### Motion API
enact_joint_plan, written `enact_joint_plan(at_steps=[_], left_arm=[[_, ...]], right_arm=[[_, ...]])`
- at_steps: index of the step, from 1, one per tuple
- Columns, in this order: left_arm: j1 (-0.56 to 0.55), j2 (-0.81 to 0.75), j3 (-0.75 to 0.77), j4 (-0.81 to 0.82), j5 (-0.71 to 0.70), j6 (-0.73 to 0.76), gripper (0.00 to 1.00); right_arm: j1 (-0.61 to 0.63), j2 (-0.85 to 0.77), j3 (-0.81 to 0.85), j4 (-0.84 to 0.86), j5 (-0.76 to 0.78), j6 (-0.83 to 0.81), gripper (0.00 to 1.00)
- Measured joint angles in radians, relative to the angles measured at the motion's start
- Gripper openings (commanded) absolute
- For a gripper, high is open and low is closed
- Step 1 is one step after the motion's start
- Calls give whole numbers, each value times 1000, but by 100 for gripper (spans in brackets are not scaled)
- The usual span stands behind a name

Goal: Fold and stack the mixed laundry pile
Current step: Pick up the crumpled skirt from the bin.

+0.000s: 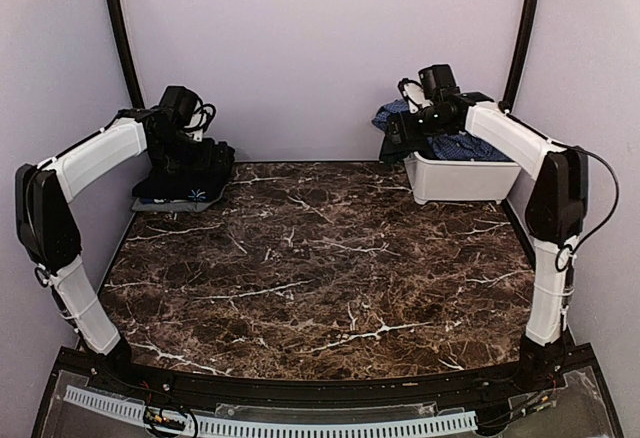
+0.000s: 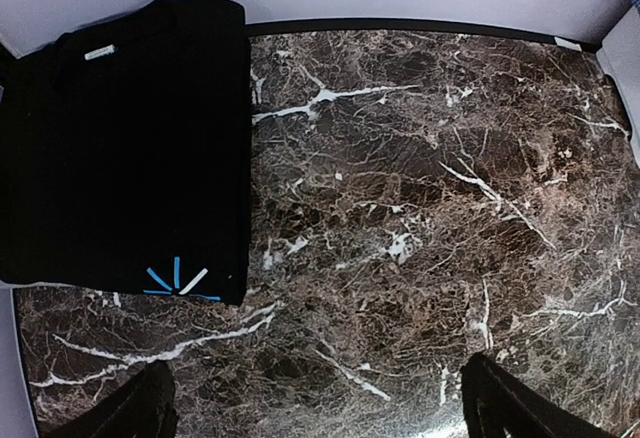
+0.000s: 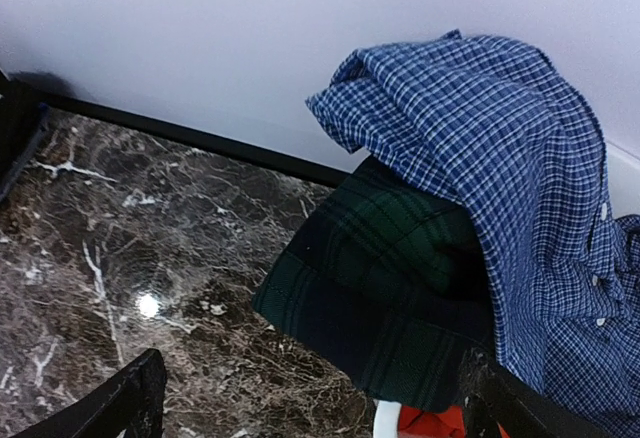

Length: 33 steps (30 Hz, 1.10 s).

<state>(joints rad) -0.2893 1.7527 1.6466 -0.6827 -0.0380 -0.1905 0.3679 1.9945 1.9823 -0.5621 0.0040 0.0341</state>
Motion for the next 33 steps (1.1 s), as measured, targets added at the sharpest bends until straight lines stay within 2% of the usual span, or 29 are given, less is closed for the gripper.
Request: enact_joint_plan(at_steps=[7, 12, 19, 24, 26, 27, 28, 30, 33], left_arm=[[1, -86, -18, 47, 53, -24, 99], [1, -101, -19, 65, 84, -31, 99], [1, -101, -39, 69, 122, -35, 99], [1, -101, -47, 81, 136, -38, 99], [1, -101, -47, 83, 150, -38, 99], [1, -101, -47, 83, 156, -38, 99], [1, -101, -47, 83, 162, -38, 99], [1, -100, -47, 83, 175, -38, 99], [1, -100, -47, 83, 183, -39, 99]], right_arm=[[89, 238, 183, -59, 259, -140, 99], [147, 277, 150, 11, 470, -303, 99], [203, 282, -85, 347, 708, -681, 99], [206, 297, -174, 641, 806, -933, 99], [202, 306, -183, 776, 838, -1040, 96], [200, 310, -183, 827, 850, -1077, 91], [198, 314, -179, 879, 861, -1115, 79], [192, 320, -166, 946, 874, -1169, 47], [176, 321, -149, 1003, 883, -1194, 8]])
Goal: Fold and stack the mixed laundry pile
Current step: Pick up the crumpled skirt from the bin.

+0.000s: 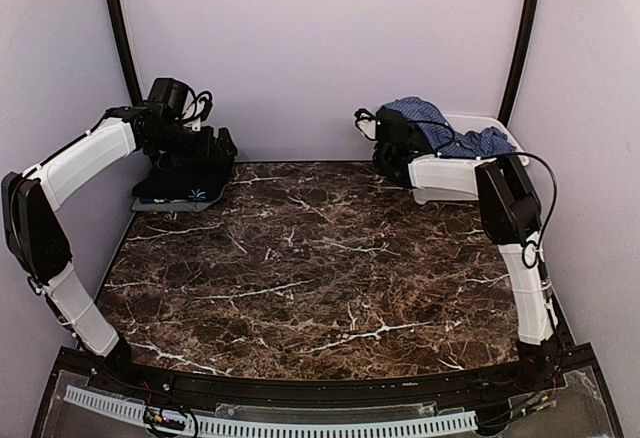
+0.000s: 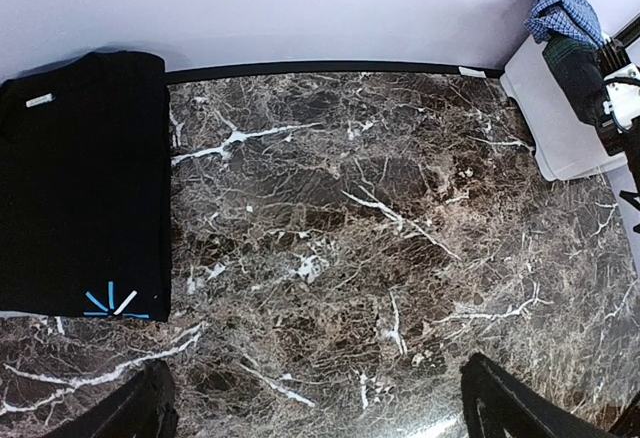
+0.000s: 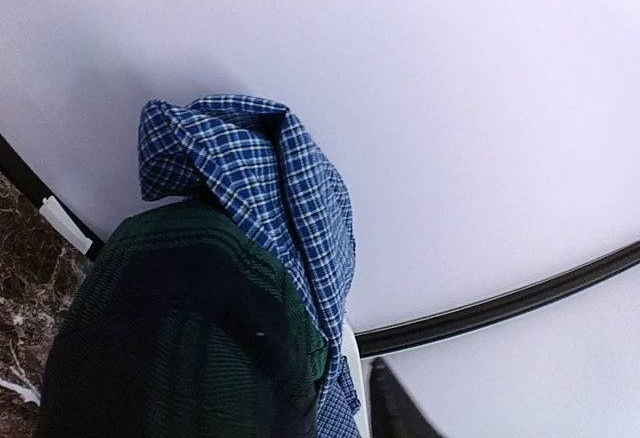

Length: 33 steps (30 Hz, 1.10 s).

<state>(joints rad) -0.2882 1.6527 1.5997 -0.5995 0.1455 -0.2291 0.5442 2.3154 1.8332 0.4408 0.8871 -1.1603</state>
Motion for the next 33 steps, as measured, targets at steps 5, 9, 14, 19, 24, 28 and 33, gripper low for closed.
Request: enact_joint_plan(at_steps=[5, 9, 14, 19, 24, 28, 33], left_arm=[[0, 0, 0, 0, 5, -1, 99], [0, 0, -1, 1, 12, -7, 99], [0, 0, -10, 3, 18, -14, 99], [0, 0, -11, 3, 19, -16, 99], [0, 0, -11, 4, 23, -19, 99], [0, 0, -11, 4, 25, -23, 99], [0, 0, -11, 4, 27, -27, 99]], right_arm=[[-11, -20, 1, -36, -32, 71, 0], [-21, -86, 1, -154, -93, 203, 0], [-81, -169, 64, -351, -197, 444, 0], [-173, -233, 136, -455, -261, 608, 0], [-231, -238, 237, -526, -288, 692, 0], [-275, -238, 353, -617, -317, 753, 0], [-340, -243, 468, -647, -377, 821, 0]])
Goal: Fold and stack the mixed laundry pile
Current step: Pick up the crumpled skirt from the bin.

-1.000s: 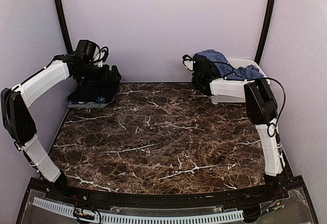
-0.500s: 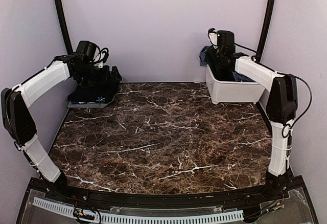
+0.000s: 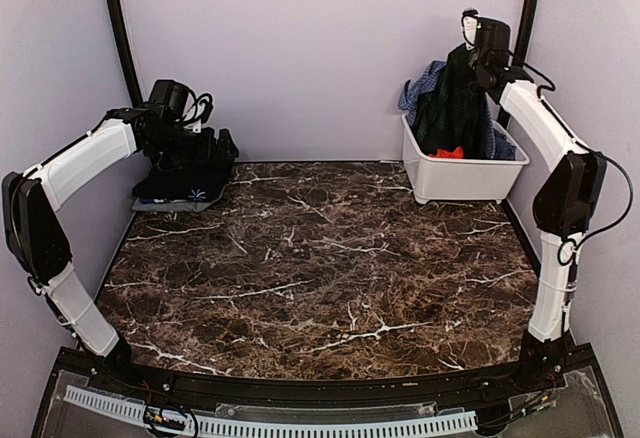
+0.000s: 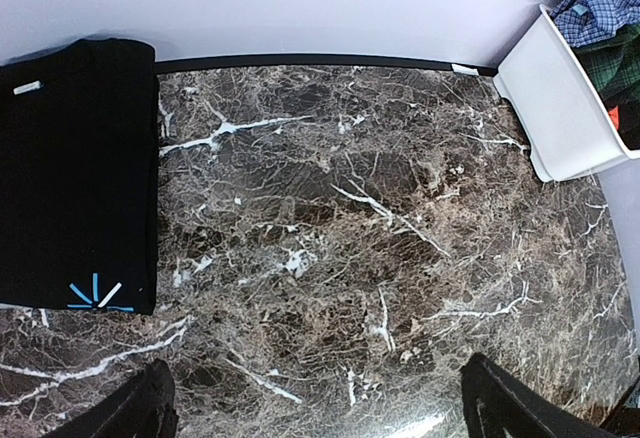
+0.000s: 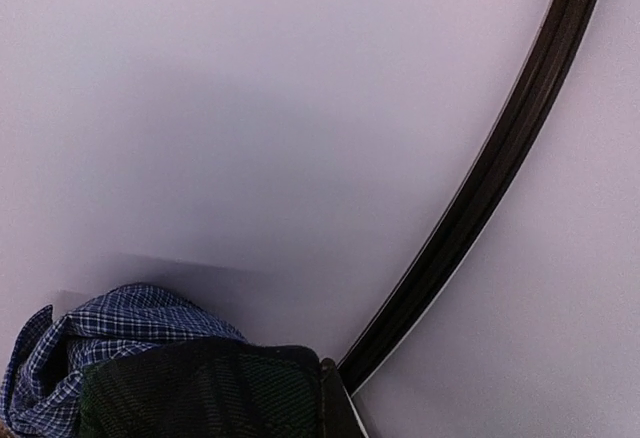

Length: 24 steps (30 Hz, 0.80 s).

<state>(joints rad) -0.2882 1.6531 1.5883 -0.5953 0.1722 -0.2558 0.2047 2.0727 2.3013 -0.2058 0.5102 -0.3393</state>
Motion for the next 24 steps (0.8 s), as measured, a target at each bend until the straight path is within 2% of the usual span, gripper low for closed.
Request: enact_joint_plan(at_steps=[9, 11, 14, 18, 20, 24], left_arm=[[0, 0, 0, 0, 11, -13, 99], [0, 0, 0, 0, 11, -14, 99], [0, 0, 0, 1, 11, -15, 99], [0, 4, 0, 1, 18, -18, 99], [0, 6, 0, 0, 22, -18, 99], [0, 10, 0, 0, 29, -21, 99]], right_arm=[[-84, 13, 130, -108, -72, 113, 0], [-111, 16, 95, -98, -49, 116, 0], [-137, 15, -42, -72, -8, 126, 0], [-139, 14, -222, -97, -43, 174, 0], [-135, 14, -225, -137, -83, 201, 0], [-131, -28, -121, -170, -179, 260, 0]])
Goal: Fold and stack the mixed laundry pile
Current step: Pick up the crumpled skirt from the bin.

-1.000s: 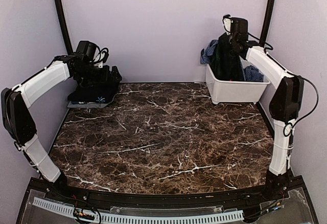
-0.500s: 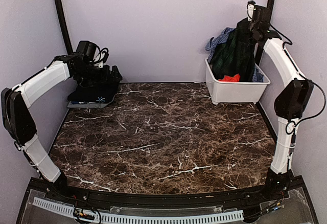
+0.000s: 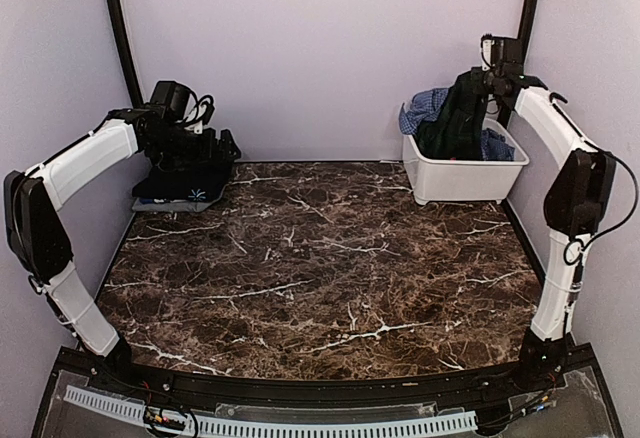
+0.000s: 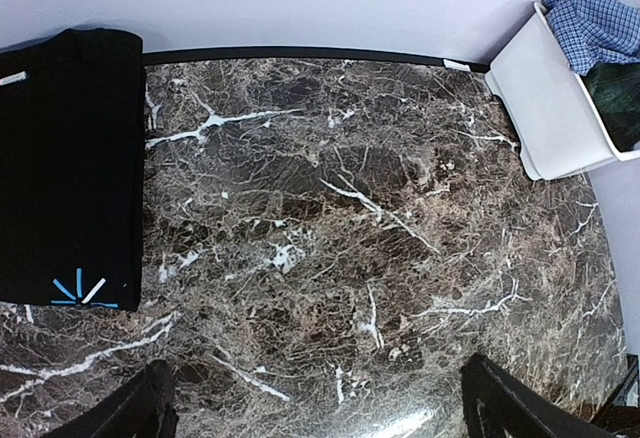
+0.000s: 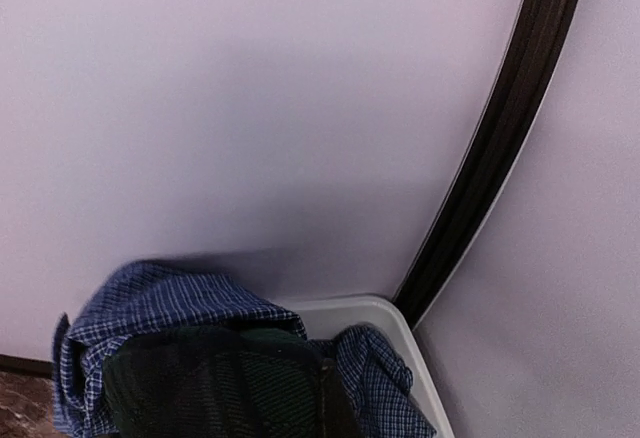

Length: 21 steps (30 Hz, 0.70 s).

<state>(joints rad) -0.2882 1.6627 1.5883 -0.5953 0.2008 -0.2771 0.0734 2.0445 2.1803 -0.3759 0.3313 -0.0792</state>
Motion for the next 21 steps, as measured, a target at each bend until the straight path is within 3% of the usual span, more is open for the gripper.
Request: enact_joint_plan(at_steps=[5, 12, 15, 16, 18, 21], left_arm=[[0, 0, 0, 0, 1, -6, 99], [0, 0, -1, 0, 0, -8, 99], [0, 0, -7, -1, -1, -8, 99], [0, 0, -9, -1, -2, -8, 99], [0, 0, -9, -1, -1, -8, 99], [0, 0, -9, 0, -1, -8, 99]], right_arm=[[10, -171, 63, 33, -70, 71, 0], [2, -307, 71, 250, -93, 115, 0], [2, -290, 98, 285, -108, 114, 0], [0, -192, 243, 259, -114, 103, 0], [-1, -124, 319, 234, -116, 86, 0], [-3, -100, 278, 228, -130, 82, 0]])
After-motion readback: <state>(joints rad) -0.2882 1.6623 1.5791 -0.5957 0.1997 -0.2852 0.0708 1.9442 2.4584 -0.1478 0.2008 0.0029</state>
